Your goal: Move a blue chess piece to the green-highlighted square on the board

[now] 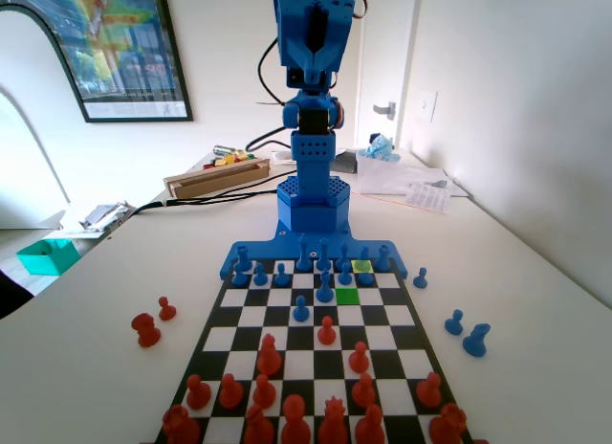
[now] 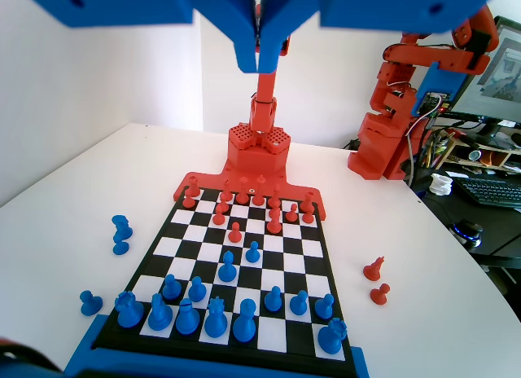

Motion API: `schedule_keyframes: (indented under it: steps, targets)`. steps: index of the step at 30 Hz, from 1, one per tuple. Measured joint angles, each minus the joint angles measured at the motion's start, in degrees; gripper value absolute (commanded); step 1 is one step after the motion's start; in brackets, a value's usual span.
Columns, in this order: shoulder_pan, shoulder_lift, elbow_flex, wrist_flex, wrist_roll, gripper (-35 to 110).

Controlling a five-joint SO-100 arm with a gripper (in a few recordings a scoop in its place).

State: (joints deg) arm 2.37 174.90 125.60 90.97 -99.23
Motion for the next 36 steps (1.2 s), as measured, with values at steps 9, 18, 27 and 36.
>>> schedule_keyframes:
  steps: [9, 18, 27, 36]
  targets:
    - [0.0, 0.0, 0.0, 0.0, 0.0, 1]
    - [0.0, 0.0, 0.0, 0.0, 0.0, 1]
    - [0.0, 0.0, 0.0, 0.0, 0.0, 2]
    - [-1.1, 0.0, 0.0, 0.0, 0.0, 1]
